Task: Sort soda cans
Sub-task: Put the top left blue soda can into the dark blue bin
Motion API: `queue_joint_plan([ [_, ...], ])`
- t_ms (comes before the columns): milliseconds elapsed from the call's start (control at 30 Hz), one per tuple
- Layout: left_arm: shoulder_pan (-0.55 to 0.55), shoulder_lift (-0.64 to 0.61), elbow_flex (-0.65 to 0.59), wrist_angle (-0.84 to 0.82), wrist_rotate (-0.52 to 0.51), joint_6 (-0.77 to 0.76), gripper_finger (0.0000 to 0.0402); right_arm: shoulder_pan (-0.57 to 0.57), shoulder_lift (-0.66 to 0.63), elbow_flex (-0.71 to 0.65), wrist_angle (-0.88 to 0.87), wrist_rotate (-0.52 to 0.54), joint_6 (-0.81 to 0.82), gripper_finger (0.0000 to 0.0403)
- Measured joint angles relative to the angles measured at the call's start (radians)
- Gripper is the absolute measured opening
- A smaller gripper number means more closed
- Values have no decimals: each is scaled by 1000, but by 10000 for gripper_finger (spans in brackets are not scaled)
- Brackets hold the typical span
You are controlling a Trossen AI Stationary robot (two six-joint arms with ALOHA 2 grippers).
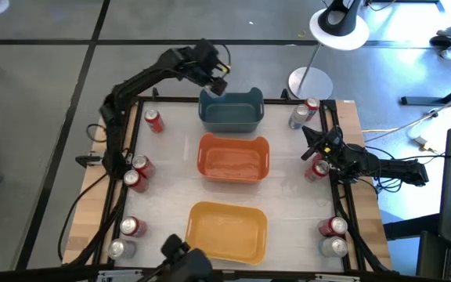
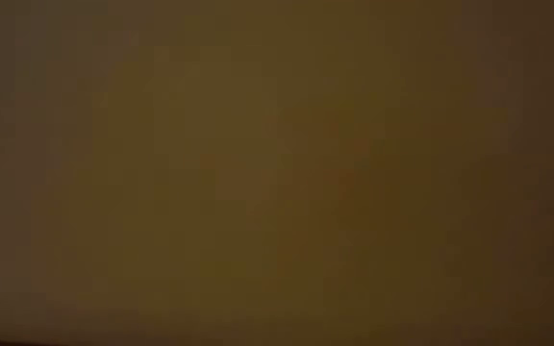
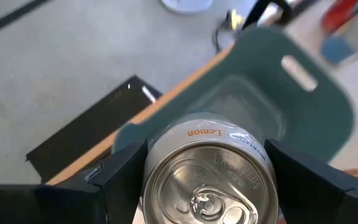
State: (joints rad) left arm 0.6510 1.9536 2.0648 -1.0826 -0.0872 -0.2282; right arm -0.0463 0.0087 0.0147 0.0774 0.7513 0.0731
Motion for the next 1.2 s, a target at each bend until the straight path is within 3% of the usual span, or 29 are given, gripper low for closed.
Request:
queue_joint_plan([
  [667, 3, 236, 20, -35, -2, 26, 285, 0, 0, 0, 2, 0, 0, 5],
  [1200, -3, 252, 20, -17, -26, 24, 324, 0, 0, 0, 1, 0, 0, 5],
])
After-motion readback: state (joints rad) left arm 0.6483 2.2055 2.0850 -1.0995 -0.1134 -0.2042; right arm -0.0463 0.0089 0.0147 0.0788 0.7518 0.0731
